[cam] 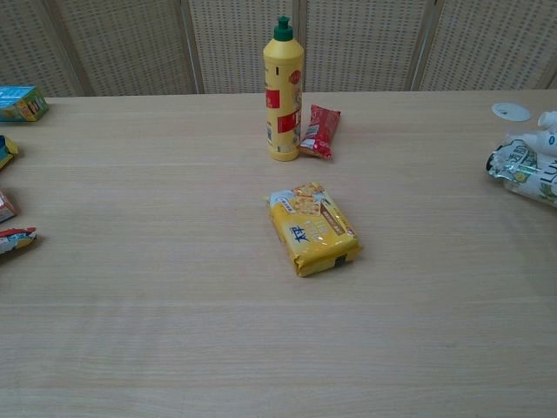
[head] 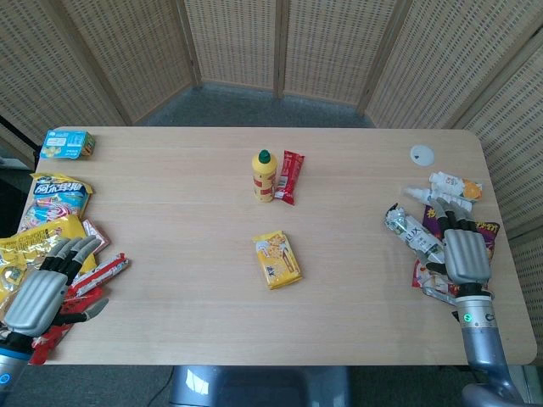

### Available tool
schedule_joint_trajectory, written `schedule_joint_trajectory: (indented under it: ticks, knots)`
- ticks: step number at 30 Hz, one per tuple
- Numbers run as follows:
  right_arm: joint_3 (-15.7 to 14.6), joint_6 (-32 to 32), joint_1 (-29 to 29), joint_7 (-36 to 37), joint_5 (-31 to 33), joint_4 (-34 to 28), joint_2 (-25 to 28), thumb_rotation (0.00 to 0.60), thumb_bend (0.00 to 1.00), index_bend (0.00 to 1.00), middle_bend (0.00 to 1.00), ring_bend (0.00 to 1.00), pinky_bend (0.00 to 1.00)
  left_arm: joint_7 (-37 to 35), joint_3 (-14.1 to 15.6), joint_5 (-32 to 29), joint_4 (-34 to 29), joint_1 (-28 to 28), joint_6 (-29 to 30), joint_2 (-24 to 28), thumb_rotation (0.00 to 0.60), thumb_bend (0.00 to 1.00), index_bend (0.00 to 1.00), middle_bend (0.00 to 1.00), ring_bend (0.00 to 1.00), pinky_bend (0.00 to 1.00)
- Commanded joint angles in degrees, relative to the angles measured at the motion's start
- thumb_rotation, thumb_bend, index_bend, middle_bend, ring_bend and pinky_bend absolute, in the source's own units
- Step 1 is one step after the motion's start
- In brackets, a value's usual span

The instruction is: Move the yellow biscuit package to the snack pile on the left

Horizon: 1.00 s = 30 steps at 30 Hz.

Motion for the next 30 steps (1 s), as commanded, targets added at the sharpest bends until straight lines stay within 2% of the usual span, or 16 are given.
schedule_joint_trajectory:
  ticks: [1, 16, 24, 30]
  knots:
    - [0.1, 0.2, 0.0, 0.1, -0.2, 0.0, -0.1, 0.6, 0.26, 0.0, 0.0, 0.0, 0.0, 0.1, 0.0, 0.1, -0.1, -0.2, -0.3, 0.0, 0.474, 0.3, 0.0, 0.0, 0.0, 0.0]
    - [-0.1, 1.9, -1.4, 0.5, -1.0, -1.9, 1.4, 0.6, 0.26, 0.0, 0.0, 0.0, 0.0, -0.8, -0.2, 1.4, 0.0, -2.3, -2.3, 0.5, 0.473, 0.31, 0.0, 0.0, 0.0, 0.0]
    - [-0.4, 1.3, -1.8, 0.7, -0.8, -2.2, 2.8, 0.6, 0.25, 0.0, 0.0, 0.0, 0.0, -0.8, -1.5, 2.9, 0.2, -8.3, -9.4, 1.6, 0.471, 0.31, 0.0, 0.0, 0.0, 0.0]
    - [-0.5, 1.6, -2.4, 0.7, -0.8, -3.2, 3.8, 0.6, 0.25, 0.0, 0.0, 0.0, 0.0, -2.8, -2.6, 4.1, 2.1, -13.8, -15.4, 0.1, 0.438, 0.31, 0.0, 0.0, 0.0, 0.0]
